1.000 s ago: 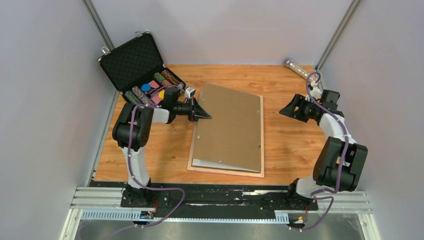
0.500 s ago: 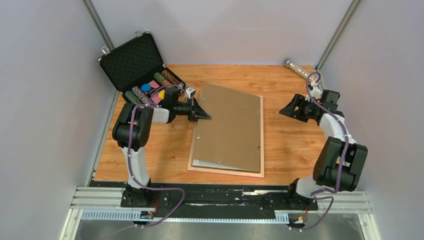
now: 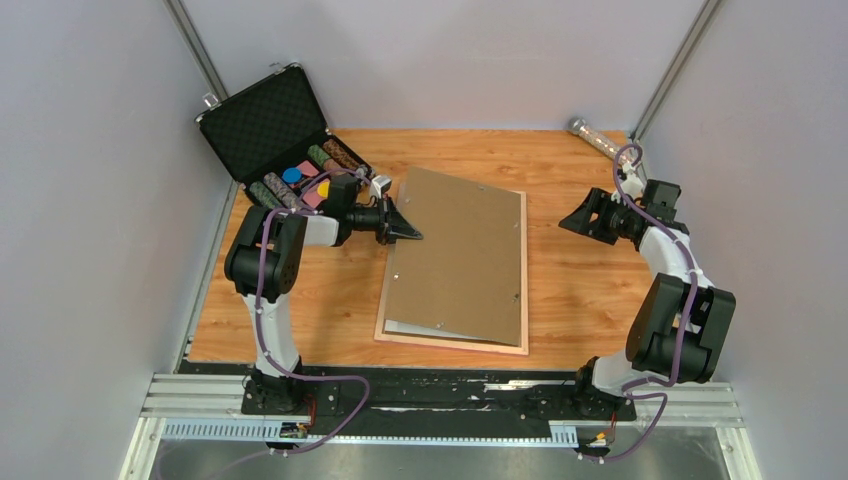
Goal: Put the photo into the frame
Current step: Place the photo frame item in the photo frame.
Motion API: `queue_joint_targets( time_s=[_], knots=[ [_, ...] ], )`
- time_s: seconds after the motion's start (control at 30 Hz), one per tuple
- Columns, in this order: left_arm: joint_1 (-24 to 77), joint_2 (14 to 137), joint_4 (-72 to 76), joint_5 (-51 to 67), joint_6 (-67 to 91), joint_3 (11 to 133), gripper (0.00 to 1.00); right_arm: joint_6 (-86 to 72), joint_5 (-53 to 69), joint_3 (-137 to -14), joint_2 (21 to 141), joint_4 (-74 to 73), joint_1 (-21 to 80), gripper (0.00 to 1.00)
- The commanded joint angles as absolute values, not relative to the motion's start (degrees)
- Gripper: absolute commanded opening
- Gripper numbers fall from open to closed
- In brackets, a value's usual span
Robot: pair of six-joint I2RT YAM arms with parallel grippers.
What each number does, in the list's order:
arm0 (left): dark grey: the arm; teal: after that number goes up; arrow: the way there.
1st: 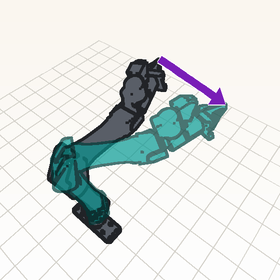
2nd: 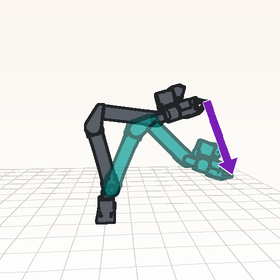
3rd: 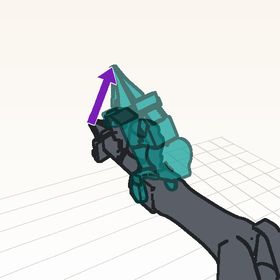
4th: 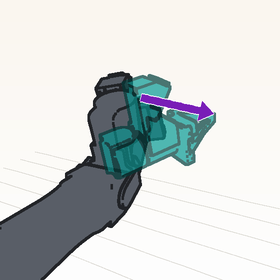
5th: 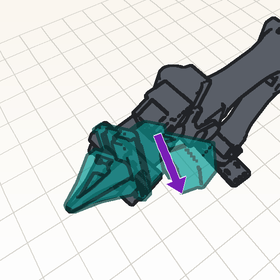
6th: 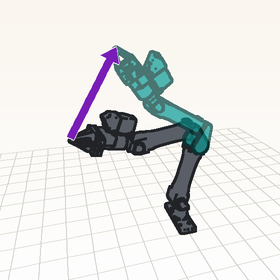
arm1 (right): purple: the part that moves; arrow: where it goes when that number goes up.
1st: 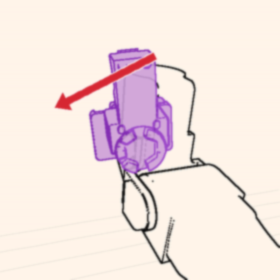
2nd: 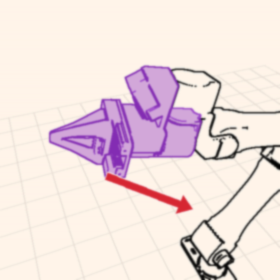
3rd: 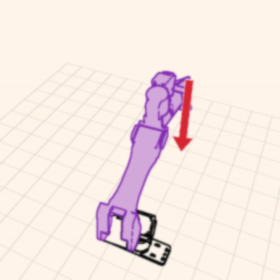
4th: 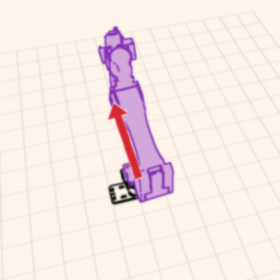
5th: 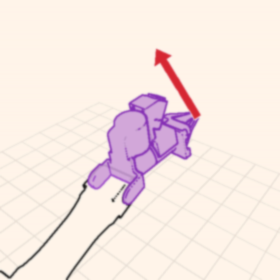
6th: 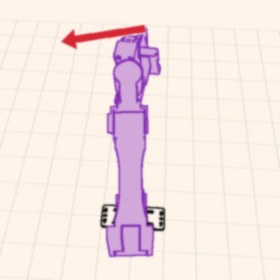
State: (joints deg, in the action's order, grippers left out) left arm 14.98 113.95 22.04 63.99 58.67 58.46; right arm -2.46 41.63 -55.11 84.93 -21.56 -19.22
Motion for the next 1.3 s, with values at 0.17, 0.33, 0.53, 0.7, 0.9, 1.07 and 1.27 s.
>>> queue_joint_targets(
  time_s=[0.17,0.33,0.53,0.7,0.9,1.07,1.27],
  knots=[
    [15.0,110.6,22.4,65.9,58.5,59.1,0.0,-2.2,42.9,-55.1,84.3,-19.0,-19.6,0.66],
    [15.0,109.5,22.1,65.3,58.4,58.3,0.0,-2.2,42.9,-55.1,84.4,-19.0,-19.6,0.66],
    [15.0,107.7,21.2,64.2,58.1,57.4,0.0,-2.2,43.0,-55.1,84.3,-19.0,-19.6,0.66],
    [15.0,108.0,21.2,63.9,58.9,57.2,0.0,-2.2,43.0,-55.0,84.2,-19.0,-19.6,0.66],
    [15.3,108.1,21.4,64.1,59.1,57.1,0.0,-2.2,42.9,-55.1,84.5,-19.1,-19.7,0.66],
    [15.8,107.2,20.9,64.2,58.9,57.0,0.0,-2.2,43.0,-55.0,84.5,-19.1,-19.7,0.66],
    [16.2,106.6,20.1,64.4,58.4,57.1,0.0,-2.2,43.0,-55.1,84.5,-19.1,-19.8,0.66]
  ],
)
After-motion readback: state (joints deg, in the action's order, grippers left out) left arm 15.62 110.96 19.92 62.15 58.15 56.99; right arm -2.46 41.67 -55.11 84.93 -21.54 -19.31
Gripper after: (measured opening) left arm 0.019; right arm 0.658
